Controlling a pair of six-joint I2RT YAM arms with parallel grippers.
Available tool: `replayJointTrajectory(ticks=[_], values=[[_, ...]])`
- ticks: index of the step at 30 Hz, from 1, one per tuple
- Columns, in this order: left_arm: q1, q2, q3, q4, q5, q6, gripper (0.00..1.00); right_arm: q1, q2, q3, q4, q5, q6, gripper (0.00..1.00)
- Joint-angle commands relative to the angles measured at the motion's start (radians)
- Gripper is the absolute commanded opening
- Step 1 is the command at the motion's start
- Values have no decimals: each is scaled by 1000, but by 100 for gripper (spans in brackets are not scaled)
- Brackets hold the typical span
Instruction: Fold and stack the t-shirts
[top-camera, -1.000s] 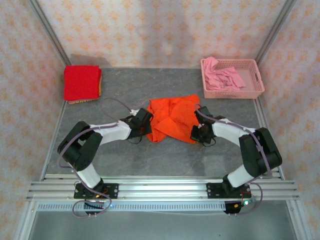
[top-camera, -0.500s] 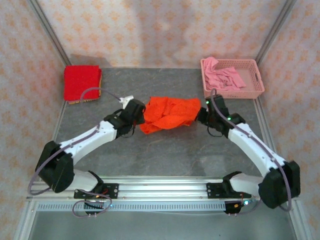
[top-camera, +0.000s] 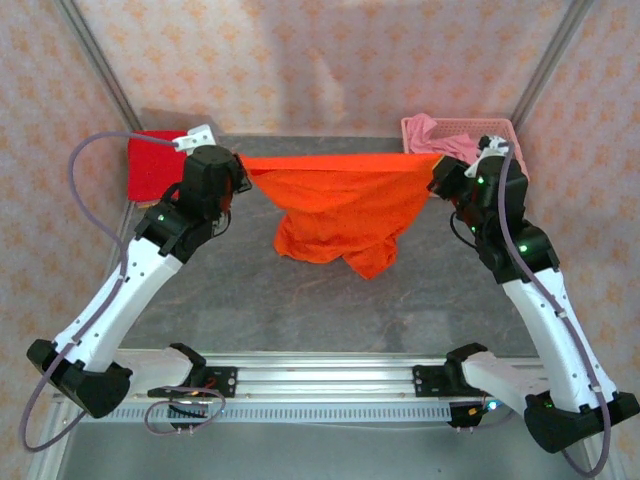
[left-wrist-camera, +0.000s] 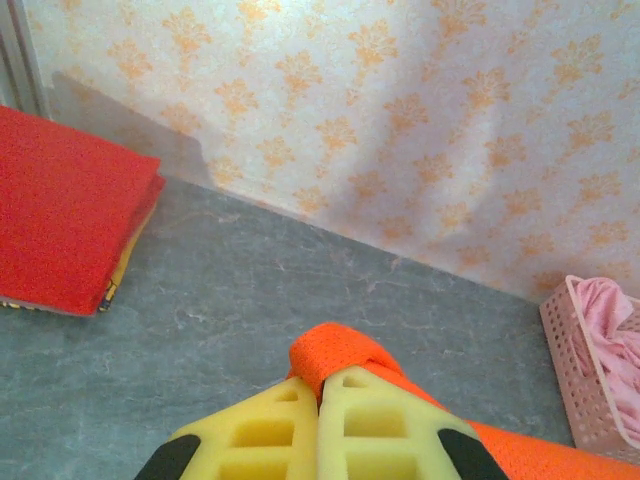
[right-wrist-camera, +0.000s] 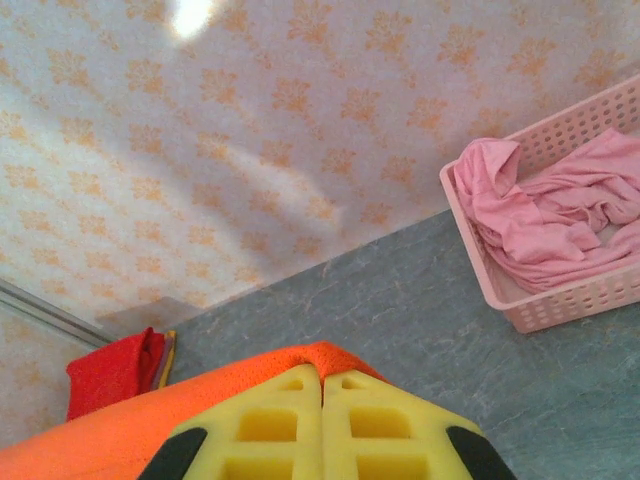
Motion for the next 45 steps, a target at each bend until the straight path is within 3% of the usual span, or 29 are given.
replayJointTrajectory(ticks=[1,9,16,20,25,27,30,37,45], values=[[9,5,-2,-74,-40,24,0,-11,19,4,-15,19,-28,0],[51,18,-27,-73,-9,2,0,-23,139,19,-51,-49,-37,0],[144,-91,4,-118,-64,57,0,-8,445,250,20,-279,-53,0],[148,-167,29,-179,-100,123,0,50,642,479,-26,-317,-119,0],[136,-193,17,-231,53,61,0,35,738,608,-94,-274,-162,0],[88,-183,-7,-227,89,13,0,3,726,593,-114,-273,-164,0],[-65,-143,-34,-207,72,-65,0,-60,683,520,-140,-270,-172,0],[-352,100,23,-101,181,-193,0,-218,600,316,-182,-301,-225,0],[-510,417,201,-42,372,-215,0,-296,621,209,-201,-258,-278,0]])
